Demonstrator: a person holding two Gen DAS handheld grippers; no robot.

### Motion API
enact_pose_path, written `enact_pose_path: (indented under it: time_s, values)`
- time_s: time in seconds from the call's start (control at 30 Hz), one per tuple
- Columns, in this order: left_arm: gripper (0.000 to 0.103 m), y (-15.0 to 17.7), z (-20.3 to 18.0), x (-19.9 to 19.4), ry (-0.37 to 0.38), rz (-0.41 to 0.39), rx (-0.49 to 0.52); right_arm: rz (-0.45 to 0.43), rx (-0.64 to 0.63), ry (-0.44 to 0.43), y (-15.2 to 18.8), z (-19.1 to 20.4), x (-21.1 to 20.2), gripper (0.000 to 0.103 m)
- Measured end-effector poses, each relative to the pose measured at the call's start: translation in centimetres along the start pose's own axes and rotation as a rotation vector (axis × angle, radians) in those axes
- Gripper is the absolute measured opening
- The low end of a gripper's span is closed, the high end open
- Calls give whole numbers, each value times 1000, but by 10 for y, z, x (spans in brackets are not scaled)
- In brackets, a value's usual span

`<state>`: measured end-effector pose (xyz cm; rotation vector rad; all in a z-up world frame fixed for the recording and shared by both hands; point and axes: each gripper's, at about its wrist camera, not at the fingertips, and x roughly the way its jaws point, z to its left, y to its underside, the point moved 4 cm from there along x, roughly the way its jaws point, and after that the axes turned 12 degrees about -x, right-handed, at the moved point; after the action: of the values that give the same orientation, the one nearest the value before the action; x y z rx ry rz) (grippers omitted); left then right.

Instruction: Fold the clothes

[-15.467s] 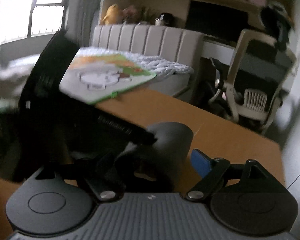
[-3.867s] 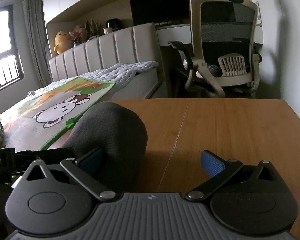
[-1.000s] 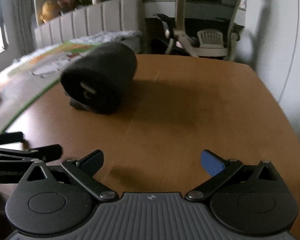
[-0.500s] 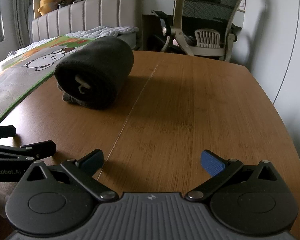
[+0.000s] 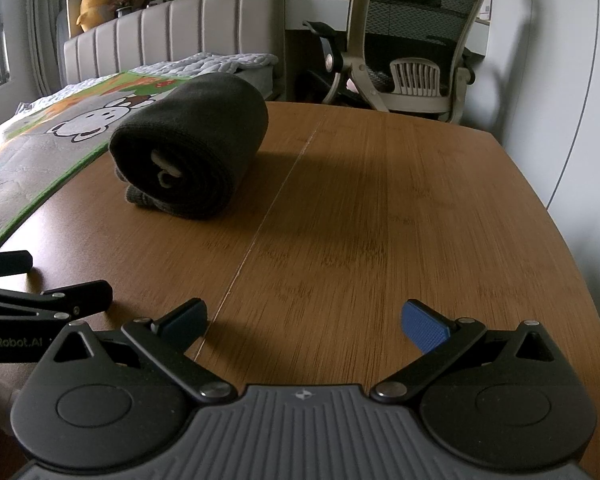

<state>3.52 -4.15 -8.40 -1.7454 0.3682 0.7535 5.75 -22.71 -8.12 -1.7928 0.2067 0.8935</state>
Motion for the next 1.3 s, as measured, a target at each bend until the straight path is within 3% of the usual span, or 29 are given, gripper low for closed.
enact_pose_path:
  time_s: [1.3]
  values:
    - [103,1,4,-2,20,-7,-20,0,1,6,0,1,1,103]
